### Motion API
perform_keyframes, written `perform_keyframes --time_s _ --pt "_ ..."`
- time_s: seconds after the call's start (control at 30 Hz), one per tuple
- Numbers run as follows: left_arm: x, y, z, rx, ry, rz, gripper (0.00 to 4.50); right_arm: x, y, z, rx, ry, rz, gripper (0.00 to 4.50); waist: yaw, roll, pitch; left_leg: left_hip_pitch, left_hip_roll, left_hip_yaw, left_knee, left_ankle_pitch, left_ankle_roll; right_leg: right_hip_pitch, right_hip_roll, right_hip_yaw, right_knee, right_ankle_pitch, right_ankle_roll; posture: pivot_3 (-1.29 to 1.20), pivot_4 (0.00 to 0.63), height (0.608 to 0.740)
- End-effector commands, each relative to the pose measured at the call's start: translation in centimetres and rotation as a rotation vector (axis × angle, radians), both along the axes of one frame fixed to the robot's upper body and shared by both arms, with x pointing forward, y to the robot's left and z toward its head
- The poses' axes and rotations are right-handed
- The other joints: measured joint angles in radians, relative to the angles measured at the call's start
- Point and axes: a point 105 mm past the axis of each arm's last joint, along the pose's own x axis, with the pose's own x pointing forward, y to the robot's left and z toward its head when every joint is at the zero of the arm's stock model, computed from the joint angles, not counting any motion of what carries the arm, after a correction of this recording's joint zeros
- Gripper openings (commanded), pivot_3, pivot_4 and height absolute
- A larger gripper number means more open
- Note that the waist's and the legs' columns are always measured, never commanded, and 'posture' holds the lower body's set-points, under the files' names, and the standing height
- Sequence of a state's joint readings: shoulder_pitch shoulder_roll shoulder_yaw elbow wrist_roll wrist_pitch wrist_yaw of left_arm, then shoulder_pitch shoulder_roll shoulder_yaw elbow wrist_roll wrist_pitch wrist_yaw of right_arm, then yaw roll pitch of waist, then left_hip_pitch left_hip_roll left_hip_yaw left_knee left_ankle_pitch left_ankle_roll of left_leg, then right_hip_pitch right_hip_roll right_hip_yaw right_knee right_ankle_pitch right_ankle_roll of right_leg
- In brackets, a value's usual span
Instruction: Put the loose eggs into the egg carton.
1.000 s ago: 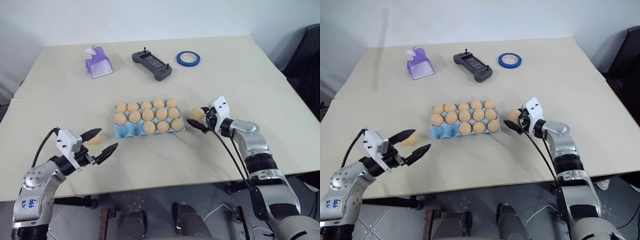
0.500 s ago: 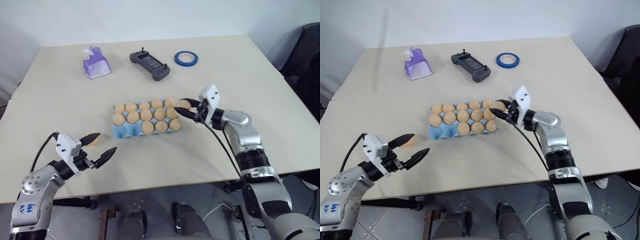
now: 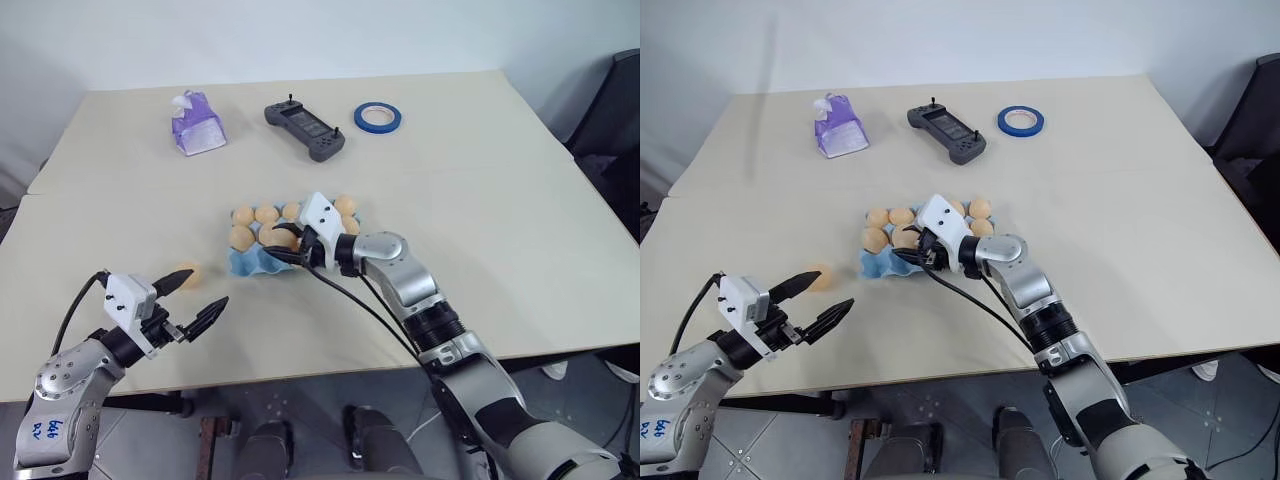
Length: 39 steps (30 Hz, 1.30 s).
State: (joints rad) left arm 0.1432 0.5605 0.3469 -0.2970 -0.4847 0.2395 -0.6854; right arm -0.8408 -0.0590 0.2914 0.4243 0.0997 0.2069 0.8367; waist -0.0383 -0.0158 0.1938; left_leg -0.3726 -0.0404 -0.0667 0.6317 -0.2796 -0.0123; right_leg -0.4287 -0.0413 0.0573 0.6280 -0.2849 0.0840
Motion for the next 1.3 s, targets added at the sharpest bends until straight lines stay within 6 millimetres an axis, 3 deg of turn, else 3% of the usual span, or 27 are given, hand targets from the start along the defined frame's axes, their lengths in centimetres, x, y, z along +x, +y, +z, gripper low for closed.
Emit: perform_keyframes --time_s 0.03,0.1,0.13,0.33,0.53,0.77,0.97,1.13,1.3 --pt "-0.3 -0.2 1.0 -0.01 -0.04 -0.001 4.5 -0.6 1.3 2.0 0.03 -0.065 0.046 3.72 -0.003 0.0 0.0 0.0 0.0 0.0 0.0 0.0 0.0 0.0 0.0 0.0 0.0 0.0 0.0 0.0 0.15 0.74" --pt "-0.1 -0.2 1.1 -0.011 -0.044 0.002 4.5 -0.6 1.0 3.2 0.054 -0.088 0.05 4.39 -0.003 0.0 0.0 0.0 0.0 0.0 0.0 0.0 0.0 0.0 0.0 0.0 0.0 0.0 0.0 0.0 0.15 0.74" --pt "-0.2 -0.2 1.2 -0.011 -0.045 0.005 4.5 -0.7 0.6 3.7 0.064 -0.099 0.057 4.48 -0.003 0.0 0.0 0.0 0.0 0.0 0.0 0.0 0.0 0.0 0.0 0.0 0.0 0.0 0.0 0.0 0.15 0.74" --pt "-0.6 1.9 1.1 -0.008 -0.049 0.105 4.5 -2.2 -5.1 4.2 0.096 -0.189 0.089 4.48 0.011 -0.002 -0.001 0.0 0.0 0.0 0.0 -0.001 0.0 0.001 0.0 -0.001 -0.001 0.0 0.0 0.0 0.15 0.74" --pt "-2.4 6.0 0.7 0.022 -0.039 0.261 4.5 -2.9 -14.9 0.5 0.059 -0.136 -0.034 4.48 0.011 -0.002 -0.001 -0.001 0.0 0.0 -0.001 -0.003 0.001 0.002 0.0 -0.001 -0.006 0.0 0.0 0.0 0.15 0.74" --pt "-5.4 9.2 -0.5 0.042 0.016 0.366 4.5 -3.8 -20.7 -1.4 0.019 -0.131 -0.162 4.48 0.001 -0.002 -0.001 0.004 0.003 0.005 0.001 -0.003 0.002 0.003 0.002 0.002 -0.001 0.0 -0.001 0.0 0.15 0.74" --pt "-5.6 8.5 -1.7 0.003 0.062 0.336 4.5 -4.7 -21.1 -2.2 0.025 -0.115 -0.126 4.48 0.01 -0.004 0.0 0.004 0.002 0.005 0.005 -0.002 0.002 0.006 0.001 0.001 -0.002 0.0 -0.001 0.0 0.15 0.74" --pt "-3.2 5.6 -1.4 -0.03 0.033 0.236 4.5 -5.7 -20.1 -1.9 0.035 -0.119 -0.042 4.48 0.013 -0.004 -0.001 0.005 0.002 0.004 0.005 -0.002 0.003 0.008 0.0 0.0 -0.002 0.001 -0.001 0.0 0.15 0.74" --pt "-0.1 3.9 -1.5 -0.046 -0.004 0.194 4.5 -6.2 -19.1 -1.9 0.075 -0.135 -0.024 4.48 0.014 -0.004 -0.001 0.004 0.002 0.003 0.005 -0.002 0.003 0.008 0.0 -0.001 -0.002 0.001 0.0 0.0 0.15 0.74"
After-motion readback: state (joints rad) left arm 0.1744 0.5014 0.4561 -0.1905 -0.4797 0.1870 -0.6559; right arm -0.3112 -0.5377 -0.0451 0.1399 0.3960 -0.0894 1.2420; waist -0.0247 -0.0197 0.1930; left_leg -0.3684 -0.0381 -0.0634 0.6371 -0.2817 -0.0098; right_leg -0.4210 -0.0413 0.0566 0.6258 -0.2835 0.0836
